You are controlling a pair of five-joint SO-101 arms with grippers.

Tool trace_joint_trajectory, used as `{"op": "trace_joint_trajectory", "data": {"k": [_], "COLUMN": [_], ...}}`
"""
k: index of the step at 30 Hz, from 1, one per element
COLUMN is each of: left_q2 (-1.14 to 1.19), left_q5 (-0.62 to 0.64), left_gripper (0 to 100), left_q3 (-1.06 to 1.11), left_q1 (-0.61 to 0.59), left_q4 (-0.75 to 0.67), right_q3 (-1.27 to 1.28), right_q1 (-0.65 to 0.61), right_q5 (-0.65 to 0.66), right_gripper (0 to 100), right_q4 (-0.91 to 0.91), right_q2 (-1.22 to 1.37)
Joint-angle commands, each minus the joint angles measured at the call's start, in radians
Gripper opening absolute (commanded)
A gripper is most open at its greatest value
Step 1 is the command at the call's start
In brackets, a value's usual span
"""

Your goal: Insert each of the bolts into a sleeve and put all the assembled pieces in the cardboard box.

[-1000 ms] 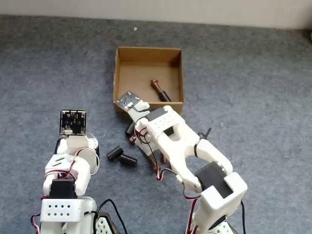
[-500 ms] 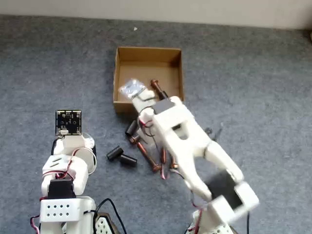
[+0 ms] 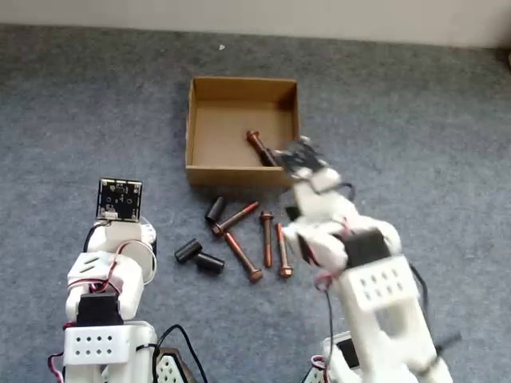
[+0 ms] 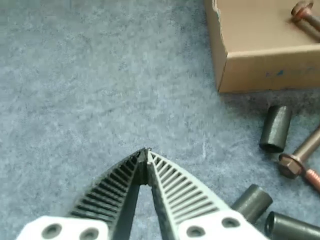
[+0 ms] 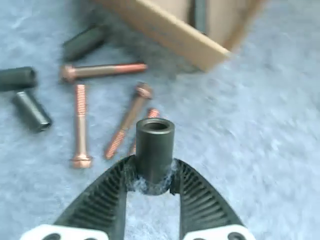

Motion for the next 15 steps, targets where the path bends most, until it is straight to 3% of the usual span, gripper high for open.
{"op": "trace_joint_trajectory", "data": {"k": [1,7,11,15], "left_q2": [-0.001,0.002,0.004,0.056], "left_q5": [-0.009,-0.152,-0.190,-0.193], "left_gripper": [1,1,1,1], "left_q3": [-0.104,-0.271,-0.387,-0.438], "left_q1": [0.008,0.153,0.206,0.282], "left_q4": [0.026,0.198,0.315,0.368], "right_q3": [0.125,0.326,0.449,0.512], "right_q1": [0.101,0.226,0.332,0.346], "right_q5": [-0.078,-0.169,-0.180,-0.187], "right_gripper": [0.5,0.5,0.5,0.5], "right_q4": [0.002,-0.088,-0.157,-0.166], "right_q2": [-0.280,-0.578,-0.740,-0.858]}}
